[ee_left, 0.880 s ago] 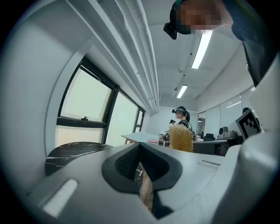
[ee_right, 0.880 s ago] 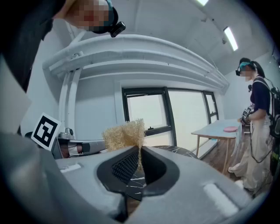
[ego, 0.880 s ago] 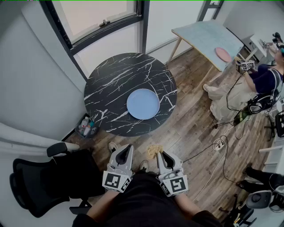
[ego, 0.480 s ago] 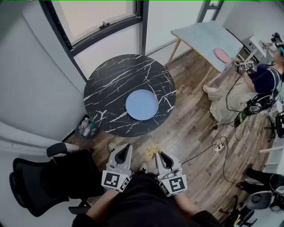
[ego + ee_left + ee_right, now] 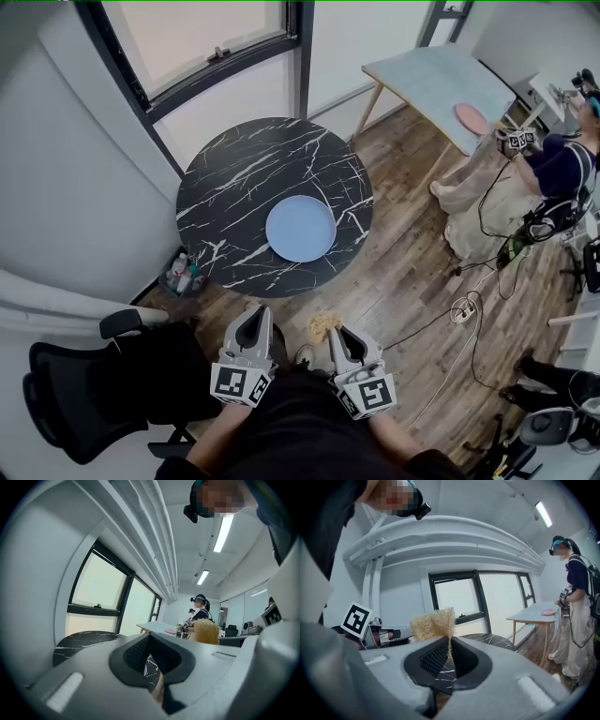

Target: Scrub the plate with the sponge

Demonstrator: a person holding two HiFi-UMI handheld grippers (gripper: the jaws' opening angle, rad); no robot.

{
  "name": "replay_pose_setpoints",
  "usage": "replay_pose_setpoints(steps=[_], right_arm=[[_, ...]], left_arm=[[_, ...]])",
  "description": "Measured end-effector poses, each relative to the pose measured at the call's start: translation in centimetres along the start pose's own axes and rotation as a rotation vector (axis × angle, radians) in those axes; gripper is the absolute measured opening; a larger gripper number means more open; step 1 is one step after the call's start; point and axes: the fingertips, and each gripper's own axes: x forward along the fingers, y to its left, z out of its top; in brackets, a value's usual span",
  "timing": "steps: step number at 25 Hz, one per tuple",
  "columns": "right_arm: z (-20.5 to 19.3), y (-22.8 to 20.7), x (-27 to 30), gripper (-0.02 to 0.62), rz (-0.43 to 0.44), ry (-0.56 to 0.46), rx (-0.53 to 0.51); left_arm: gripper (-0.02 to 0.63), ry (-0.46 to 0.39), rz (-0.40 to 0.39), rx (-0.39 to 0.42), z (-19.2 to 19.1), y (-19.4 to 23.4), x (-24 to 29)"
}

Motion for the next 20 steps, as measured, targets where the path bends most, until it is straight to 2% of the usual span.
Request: replay_pose_setpoints(steps=[5,12,20], right_arm=[[0.0,-0.1,3.5,0.020,0.002,0.035,-0.029],[-0.1,-1.0,10.2,0.020,-0.049,0.099,-0.018],[2.0,-2.3,18.5,0.020,-0.151,0.121,-0.021]], left_arm=[[0.000,0.019,0.002,-0.038,0.0,2.7,2.6],[0.000,0.073,-0.029,-0.064,0.3,8.2,6.6],[0.000,0.187,-0.150,-0.105,-1.9,13.6,11.6]])
